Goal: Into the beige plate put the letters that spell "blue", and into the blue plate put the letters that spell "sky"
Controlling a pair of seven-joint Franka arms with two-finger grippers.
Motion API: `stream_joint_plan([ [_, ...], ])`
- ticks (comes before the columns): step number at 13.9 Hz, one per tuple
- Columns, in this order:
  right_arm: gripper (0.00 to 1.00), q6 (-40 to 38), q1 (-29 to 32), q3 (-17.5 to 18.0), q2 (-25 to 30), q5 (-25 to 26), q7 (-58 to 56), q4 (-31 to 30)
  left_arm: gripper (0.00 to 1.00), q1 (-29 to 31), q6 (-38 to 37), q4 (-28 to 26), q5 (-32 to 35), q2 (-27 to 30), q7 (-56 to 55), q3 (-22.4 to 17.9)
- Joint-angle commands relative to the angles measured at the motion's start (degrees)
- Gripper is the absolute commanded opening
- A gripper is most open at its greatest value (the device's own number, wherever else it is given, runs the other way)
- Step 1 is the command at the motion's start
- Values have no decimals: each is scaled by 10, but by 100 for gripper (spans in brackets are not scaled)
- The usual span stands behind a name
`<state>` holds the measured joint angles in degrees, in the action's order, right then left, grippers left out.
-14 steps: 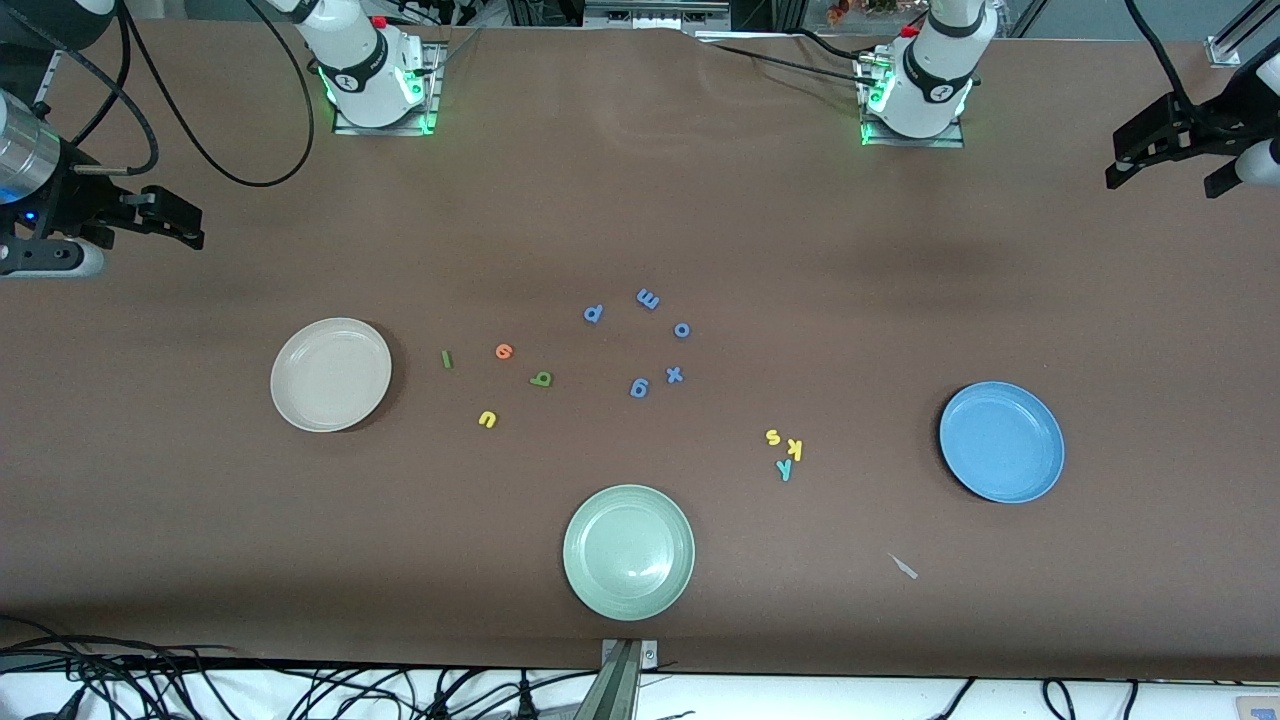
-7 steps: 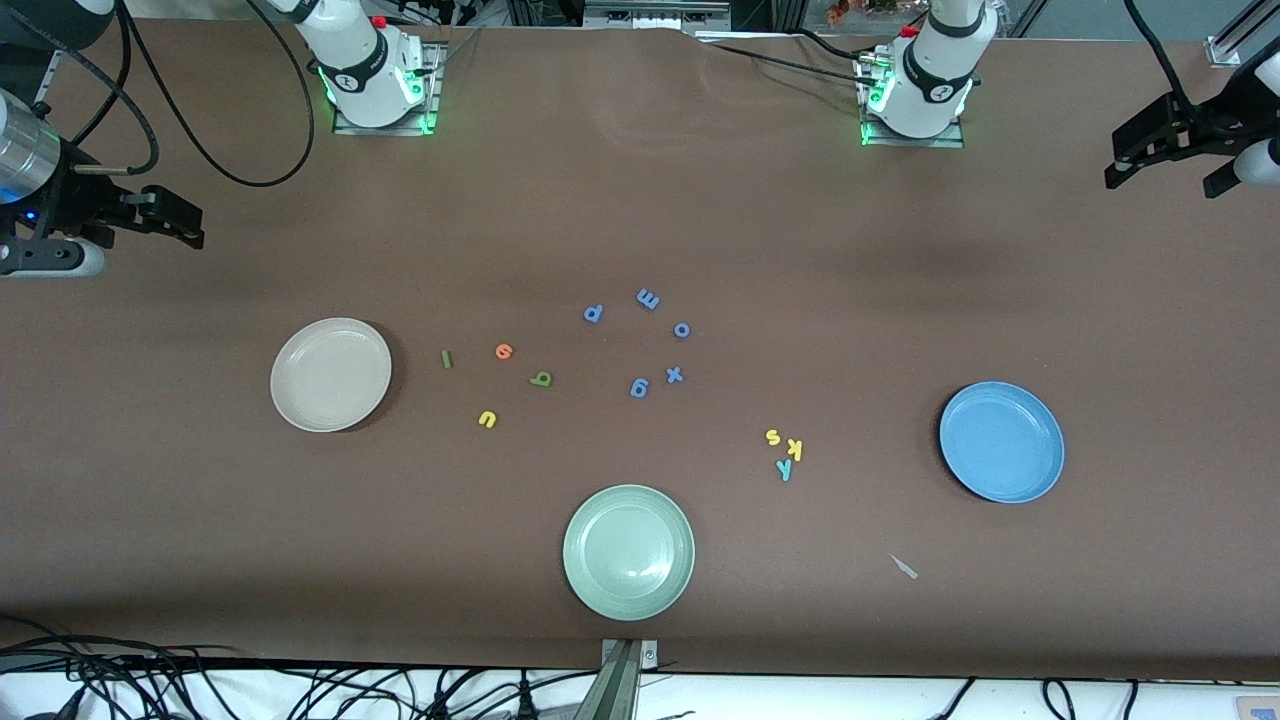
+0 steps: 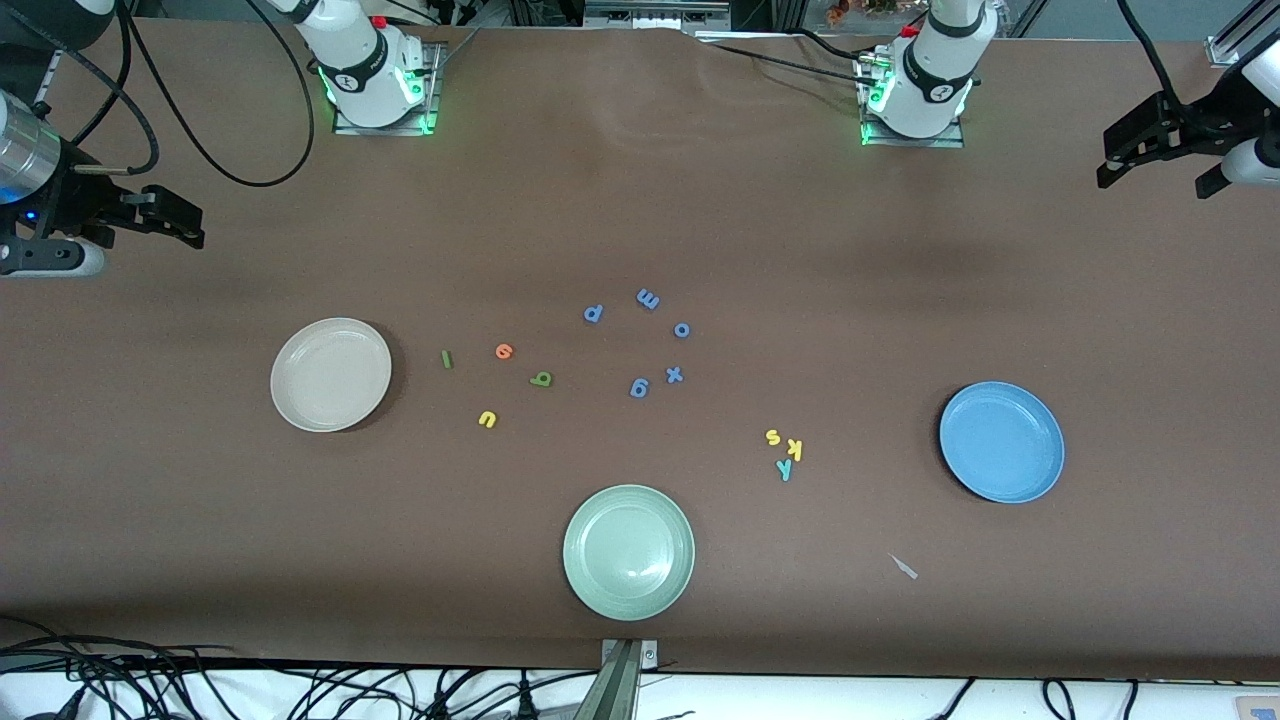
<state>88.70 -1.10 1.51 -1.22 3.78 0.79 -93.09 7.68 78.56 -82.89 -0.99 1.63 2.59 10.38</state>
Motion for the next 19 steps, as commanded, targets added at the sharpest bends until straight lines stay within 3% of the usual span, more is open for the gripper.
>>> stream_joint_plan([
  [1,100,-9,1,1,-4,-11,5,11,100,1,-3,11,7,-6,-4,1],
  [19,100,-9,1,1,-4,-11,5,10,100,-23,62,-3,-14,-41,0,5],
])
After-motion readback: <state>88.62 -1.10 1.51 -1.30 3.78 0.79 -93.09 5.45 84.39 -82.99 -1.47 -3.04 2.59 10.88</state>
